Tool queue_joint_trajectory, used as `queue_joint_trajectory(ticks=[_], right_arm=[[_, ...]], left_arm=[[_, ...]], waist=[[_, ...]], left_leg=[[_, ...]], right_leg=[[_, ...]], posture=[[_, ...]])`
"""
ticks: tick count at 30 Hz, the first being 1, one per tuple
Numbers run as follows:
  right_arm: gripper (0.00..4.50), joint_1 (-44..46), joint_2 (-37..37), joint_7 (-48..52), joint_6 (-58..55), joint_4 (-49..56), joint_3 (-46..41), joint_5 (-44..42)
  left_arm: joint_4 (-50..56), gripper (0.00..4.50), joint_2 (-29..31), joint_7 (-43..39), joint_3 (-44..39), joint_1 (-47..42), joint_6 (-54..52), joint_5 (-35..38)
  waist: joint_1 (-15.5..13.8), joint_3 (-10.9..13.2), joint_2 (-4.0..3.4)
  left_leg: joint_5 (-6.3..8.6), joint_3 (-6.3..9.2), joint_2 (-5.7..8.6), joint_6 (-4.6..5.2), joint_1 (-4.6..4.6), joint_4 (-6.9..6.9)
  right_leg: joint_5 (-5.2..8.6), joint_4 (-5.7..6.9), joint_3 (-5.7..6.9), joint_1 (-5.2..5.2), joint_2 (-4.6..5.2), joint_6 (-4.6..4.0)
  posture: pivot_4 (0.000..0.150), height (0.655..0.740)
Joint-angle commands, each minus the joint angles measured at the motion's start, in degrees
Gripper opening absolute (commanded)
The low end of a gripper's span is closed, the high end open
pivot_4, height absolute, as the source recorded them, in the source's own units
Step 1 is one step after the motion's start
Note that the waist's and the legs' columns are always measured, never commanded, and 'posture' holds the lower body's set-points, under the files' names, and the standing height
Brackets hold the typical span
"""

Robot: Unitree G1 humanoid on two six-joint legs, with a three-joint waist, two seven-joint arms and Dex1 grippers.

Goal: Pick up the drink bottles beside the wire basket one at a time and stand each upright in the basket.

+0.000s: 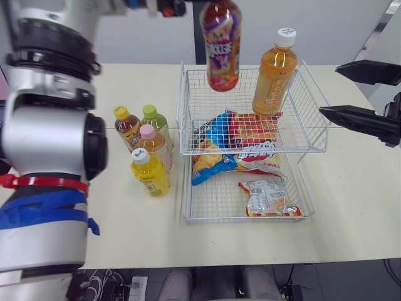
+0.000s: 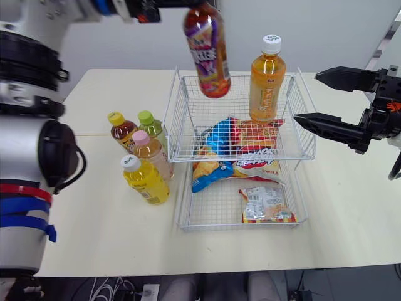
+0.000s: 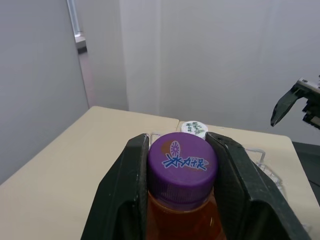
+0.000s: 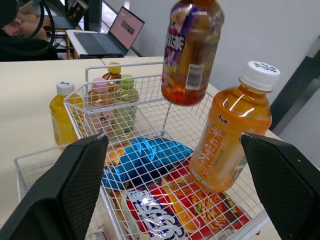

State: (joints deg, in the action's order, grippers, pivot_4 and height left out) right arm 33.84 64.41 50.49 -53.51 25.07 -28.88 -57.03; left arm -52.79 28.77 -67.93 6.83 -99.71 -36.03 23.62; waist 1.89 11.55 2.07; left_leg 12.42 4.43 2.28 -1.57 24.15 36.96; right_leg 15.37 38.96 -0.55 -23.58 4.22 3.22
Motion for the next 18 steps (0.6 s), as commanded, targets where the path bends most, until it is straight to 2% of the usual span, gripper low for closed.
queue_joint_trajectory(ticks=[1,7,18], right_arm=[[4.50,-0.97,0.75,-2.04,-0.09,2.19,-3.47,-1.74],[4.50,-2.70,1.59,-3.71,-0.64,3.12,-5.45,-3.57],[4.50,-3.98,2.35,-5.52,0.26,2.82,-6.14,-3.80]], left_arm=[[-2.21,1.36,-2.45,1.33,-3.00,-0.96,5.17,-1.82],[-6.32,1.36,-7.39,2.22,-4.02,0.26,8.31,-4.69],[-8.54,1.36,-11.39,2.99,-7.12,0.19,8.25,-6.73]], waist=[[-0.01,0.00,0.00],[-0.15,0.00,0.00],[-0.24,0.00,0.00]], left_leg=[[0.00,0.00,0.00,0.00,0.01,-0.01],[0.00,0.02,0.02,0.00,0.14,0.03],[0.00,0.04,0.03,0.01,0.17,0.06]], right_leg=[[0.00,0.00,0.01,0.00,0.00,0.00],[-0.01,0.01,0.05,-0.08,0.01,0.00],[-0.01,0.03,0.08,-0.09,0.02,0.02]], posture=[[0.150,0.7400],[0.150,0.7400],[0.150,0.7400]])
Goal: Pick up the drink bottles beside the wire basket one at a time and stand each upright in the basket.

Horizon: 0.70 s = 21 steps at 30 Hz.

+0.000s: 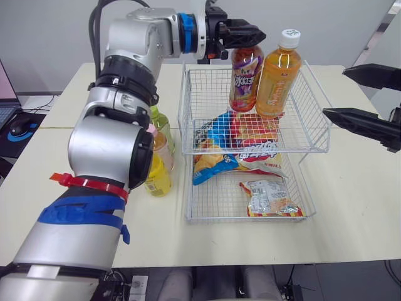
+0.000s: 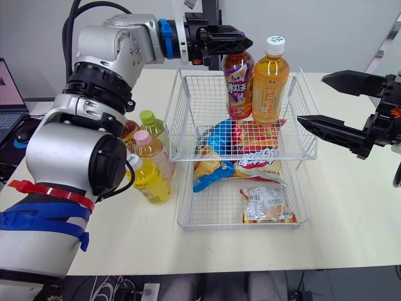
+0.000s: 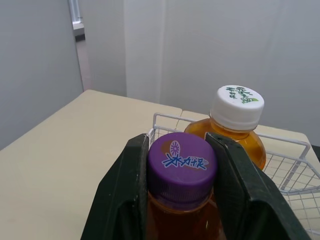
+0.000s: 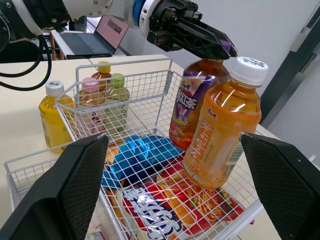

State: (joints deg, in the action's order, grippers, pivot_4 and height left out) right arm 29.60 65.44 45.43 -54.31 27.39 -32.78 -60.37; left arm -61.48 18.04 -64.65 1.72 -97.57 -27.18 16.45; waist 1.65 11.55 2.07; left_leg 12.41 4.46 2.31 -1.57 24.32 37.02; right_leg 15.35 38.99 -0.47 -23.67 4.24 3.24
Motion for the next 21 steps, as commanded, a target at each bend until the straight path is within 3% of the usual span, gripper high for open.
queue_joint_trajectory(ticks=[1,7,17,21], right_arm=[[4.50,0.30,1.33,-0.49,1.15,0.40,-2.15,-0.40],[4.50,0.62,1.24,-0.57,1.52,0.14,-1.45,-0.43],[4.50,1.25,1.16,-0.34,2.66,-0.70,0.33,0.35],[4.50,1.68,1.45,0.06,3.40,-1.44,1.12,0.93]], left_arm=[[0.20,1.36,-0.77,-0.35,-2.14,-2.00,-0.69,0.30],[-0.42,1.36,-0.24,0.16,-3.30,-2.69,-0.88,-0.43],[1.00,4.45,4.72,-5.10,-2.52,-3.69,0.91,-3.31],[5.31,4.48,8.52,-9.01,-1.53,-2.41,-0.15,-4.18]], waist=[[0.00,0.00,0.00],[0.04,0.00,0.00],[0.19,0.00,0.00],[0.16,0.00,0.00]], left_leg=[[0.00,0.00,0.00,0.00,0.00,0.00],[0.00,0.00,0.00,0.00,0.00,0.00],[0.00,-0.01,-0.01,0.00,-0.01,-0.01],[0.00,0.00,-0.01,0.00,-0.01,-0.01]], right_leg=[[0.00,0.00,0.00,0.00,0.00,0.00],[0.00,0.00,0.00,0.00,0.00,0.00],[0.00,0.01,0.00,0.00,-0.01,0.00],[0.00,0.01,0.00,0.00,-0.01,0.00]], posture=[[0.150,0.7400],[0.150,0.7400],[0.150,0.7400],[0.150,0.7400]])
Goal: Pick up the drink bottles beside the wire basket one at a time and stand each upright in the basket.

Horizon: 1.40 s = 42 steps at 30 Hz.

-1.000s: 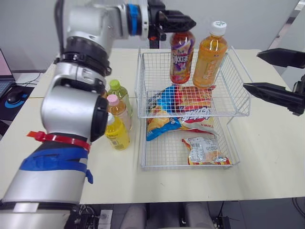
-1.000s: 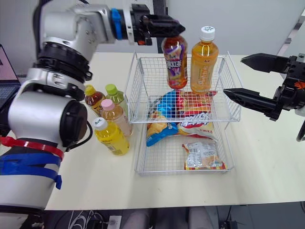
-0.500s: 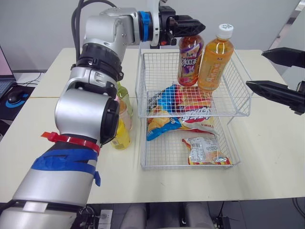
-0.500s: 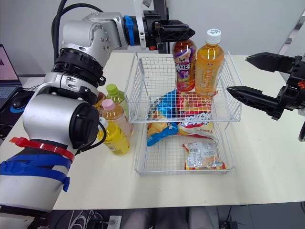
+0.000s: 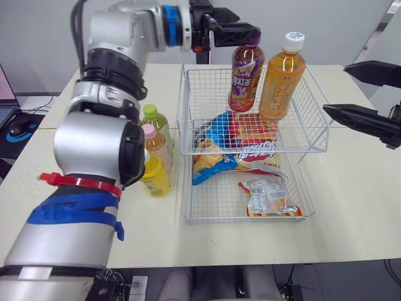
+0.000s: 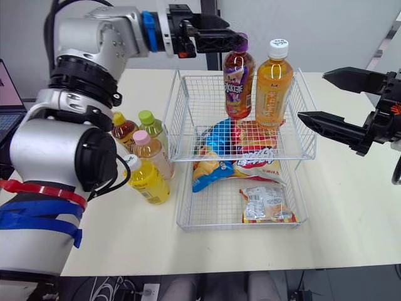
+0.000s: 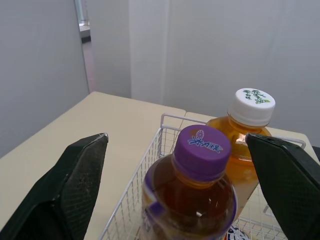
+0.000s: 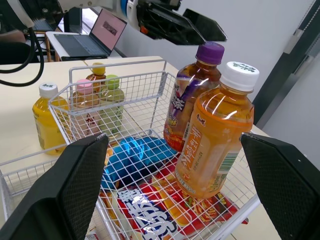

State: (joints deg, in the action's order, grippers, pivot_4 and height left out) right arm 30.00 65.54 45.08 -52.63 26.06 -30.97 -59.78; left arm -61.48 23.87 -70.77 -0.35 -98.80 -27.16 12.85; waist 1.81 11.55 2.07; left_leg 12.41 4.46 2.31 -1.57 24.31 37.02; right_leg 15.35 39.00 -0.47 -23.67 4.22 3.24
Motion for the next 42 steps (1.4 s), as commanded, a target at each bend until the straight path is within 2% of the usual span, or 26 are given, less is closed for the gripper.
queue_joint_trajectory(ticks=[1,6,11,15,22,28,33,36,42], right_arm=[[4.50,1.29,1.39,0.51,1.86,-0.22,-0.62,0.44],[4.50,1.60,1.57,1.05,2.83,-0.78,0.24,0.91],[4.50,1.69,1.74,1.49,3.84,-1.11,0.74,1.53],[4.50,0.90,1.91,1.97,4.23,-0.93,0.15,2.03],[4.50,1.27,1.80,6.27,4.62,-1.23,1.72,0.68],[4.50,7.11,1.11,10.73,5.72,-2.40,8.88,0.44],[4.50,13.78,-1.63,13.13,6.74,-4.32,16.12,1.89],[4.50,17.63,-3.20,15.33,7.30,-6.01,20.73,4.15],[4.50,21.86,-5.34,17.42,6.42,-7.71,24.68,6.52]], left_arm=[[6.58,4.48,3.44,-3.77,0.81,-0.71,-0.55,-0.73],[13.81,4.48,8.24,-6.39,1.48,1.98,-4.00,-0.68],[22.30,4.48,15.91,-8.16,0.72,5.59,-8.03,0.28],[29.02,4.48,21.92,-5.67,-2.42,9.59,-12.21,2.10],[37.58,4.48,34.56,4.96,-10.54,23.80,-12.31,0.40],[44.31,4.48,42.93,7.56,-21.70,41.81,-13.30,3.22],[52.47,4.48,44.05,7.36,-36.24,61.49,-18.64,6.62],[56.78,4.48,41.93,5.61,-44.55,76.39,-16.93,5.67],[67.75,4.48,35.08,5.05,-55.45,93.31,-21.95,11.14]], waist=[[0.02,0.00,0.00],[0.00,-0.01,-0.02],[0.24,-0.01,-0.02],[0.19,-0.01,-0.02],[0.23,-0.02,-0.04],[0.33,-0.03,-0.05],[0.36,-0.04,-0.06],[0.24,-0.04,-0.06],[-0.32,-0.06,-0.03]], left_leg=[[0.00,0.00,0.00,0.00,0.00,0.00],[0.00,0.01,-0.01,0.00,0.00,0.00],[0.00,0.02,-0.05,0.00,-0.03,0.00],[0.00,0.08,-0.06,0.00,-0.03,-0.01],[0.00,0.13,-0.09,0.00,-0.22,-0.02],[0.00,0.09,-0.11,0.00,-0.30,-0.03],[0.00,0.09,-0.17,0.00,-0.39,-0.05],[0.01,0.02,-0.18,0.00,-0.43,-0.07],[0.01,0.04,-0.22,-0.01,-0.42,-0.08]], right_leg=[[0.00,0.00,0.00,0.00,0.00,0.00],[0.00,0.00,0.00,0.00,0.00,0.00],[0.00,0.03,-0.04,-0.01,-0.04,0.00],[0.00,0.02,-0.07,-0.04,-0.04,0.00],[0.00,0.08,-0.23,0.03,-0.05,-0.01],[-0.01,0.07,-0.28,0.06,-0.05,-0.01],[-0.02,0.03,-0.26,0.13,-0.05,-0.03],[-0.03,0.00,-0.32,0.13,-0.03,-0.05],[-0.04,-0.05,-0.30,0.11,0.02,-0.08]], posture=[[0.150,0.7400],[0.150,0.7400],[0.150,0.7400],[0.150,0.7400],[0.150,0.7400],[0.150,0.7400],[0.150,0.7400],[0.150,0.7400],[0.150,0.7400]])
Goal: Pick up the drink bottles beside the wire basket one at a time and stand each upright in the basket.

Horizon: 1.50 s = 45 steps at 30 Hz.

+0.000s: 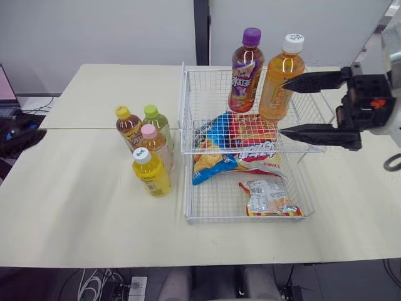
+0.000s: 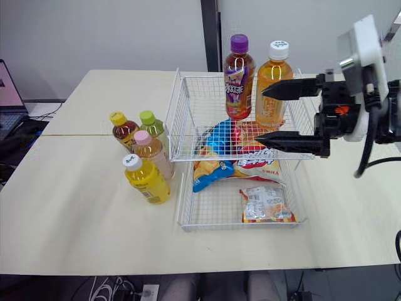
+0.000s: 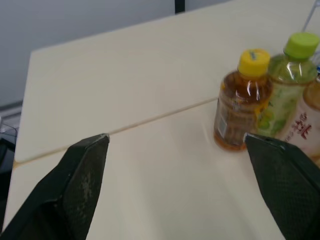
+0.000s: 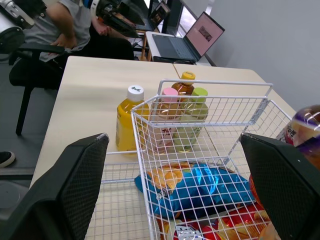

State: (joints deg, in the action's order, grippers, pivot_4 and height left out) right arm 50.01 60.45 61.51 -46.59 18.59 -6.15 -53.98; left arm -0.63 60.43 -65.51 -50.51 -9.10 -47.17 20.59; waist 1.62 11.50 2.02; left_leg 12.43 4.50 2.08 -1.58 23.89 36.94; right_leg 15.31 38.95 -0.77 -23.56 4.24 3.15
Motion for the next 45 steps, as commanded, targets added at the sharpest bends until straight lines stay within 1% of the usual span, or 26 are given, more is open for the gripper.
queue_joint_trajectory(ticks=[1,4,9,12,15,18,24,28,36,42,45], right_arm=[[4.50,1.98,-0.52,1.42,0.40,-0.30,0.07,0.93],[4.50,2.09,-1.25,2.31,0.67,-0.57,0.54,2.07],[4.50,3.36,-2.16,2.68,0.07,-0.96,0.94,2.89],[4.50,4.15,-2.74,2.52,-0.40,-1.17,1.39,3.54],[4.50,4.83,-2.92,1.64,-0.94,-1.38,1.71,4.30],[4.50,5.34,-3.27,0.82,-1.62,-1.35,1.72,4.51],[4.50,4.41,-2.87,0.42,-2.56,0.05,0.60,3.68],[4.50,4.10,-2.49,0.05,-3.38,1.06,-0.29,2.92],[4.50,3.65,-2.30,-0.55,-4.97,2.78,-1.92,1.52],[4.50,3.09,-1.92,-1.01,-5.84,3.67,-2.90,0.39],[4.50,2.87,-1.97,-1.56,-6.12,3.93,-3.34,0.01]], left_arm=[[9.16,4.48,-2.88,0.72,-5.97,5.15,-2.77,4.34],[14.09,4.48,-6.89,5.62,-6.11,5.84,-4.14,7.10],[20.37,4.48,-10.80,14.00,-2.61,1.79,-5.82,11.63],[23.75,4.48,-12.92,19.04,0.98,-0.65,-6.47,13.15],[24.64,4.48,-14.65,23.75,5.05,-3.34,-5.77,13.30],[23.57,4.48,-16.64,27.69,9.08,-6.70,-4.14,13.28],[19.52,4.48,-20.54,34.23,17.70,-12.08,0.68,10.25],[14.47,4.48,-23.13,39.55,23.41,-16.03,5.03,5.64],[6.45,4.48,-24.79,40.74,30.30,-22.36,8.29,3.13],[1.00,4.48,-24.45,41.41,32.39,-26.35,10.55,1.39],[-1.07,4.48,-24.46,40.35,33.19,-27.60,10.84,1.46]], waist=[[-0.22,-0.04,0.06],[-0.59,-0.05,0.09],[-0.64,-0.06,0.09],[-0.61,-0.06,0.09],[-0.61,-0.06,0.09],[-0.61,-0.06,0.09],[-0.63,-0.06,0.10],[-0.66,-0.06,0.10],[-0.64,-0.07,0.11],[-0.58,-0.07,0.11],[-0.54,-0.07,0.11]], left_leg=[[0.00,0.03,0.01,0.00,0.01,0.01],[0.00,0.07,0.02,0.00,-0.01,0.03],[0.00,0.05,0.01,0.00,-0.03,0.03],[0.00,0.04,0.03,-0.01,-0.04,0.03],[0.00,0.00,0.05,0.00,-0.04,0.02],[0.00,0.02,0.04,-0.01,-0.04,0.02],[0.00,0.02,0.07,0.00,-0.04,0.02],[0.00,0.02,0.09,0.00,-0.04,0.03],[0.00,0.03,0.10,0.00,-0.02,0.03],[0.00,0.04,0.11,0.00,-0.01,0.03],[0.00,0.03,0.11,0.00,-0.01,0.03]], right_leg=[[0.00,0.00,0.02,0.02,0.04,0.00],[0.00,-0.02,0.02,0.06,0.22,0.00],[-0.04,0.00,0.04,0.07,0.20,-0.06],[-0.05,0.00,0.05,0.07,0.14,-0.05],[-0.07,0.01,0.01,0.07,0.07,-0.03],[-0.08,0.01,0.03,0.07,-0.01,-0.05],[-0.09,0.01,0.02,0.08,-0.03,-0.03],[-0.10,0.01,0.02,0.09,-0.04,-0.02],[-0.10,0.01,0.03,0.08,-0.05,0.00],[-0.10,0.01,0.04,0.08,-0.05,0.00],[-0.10,0.01,0.02,0.08,-0.05,0.00]], posture=[[0.150,0.7400],[0.150,0.7400],[0.150,0.7400],[0.150,0.7400],[0.150,0.7400],[0.150,0.7400],[0.150,0.7400],[0.150,0.7400],[0.150,0.7400],[0.150,0.7400],[0.150,0.7400]])
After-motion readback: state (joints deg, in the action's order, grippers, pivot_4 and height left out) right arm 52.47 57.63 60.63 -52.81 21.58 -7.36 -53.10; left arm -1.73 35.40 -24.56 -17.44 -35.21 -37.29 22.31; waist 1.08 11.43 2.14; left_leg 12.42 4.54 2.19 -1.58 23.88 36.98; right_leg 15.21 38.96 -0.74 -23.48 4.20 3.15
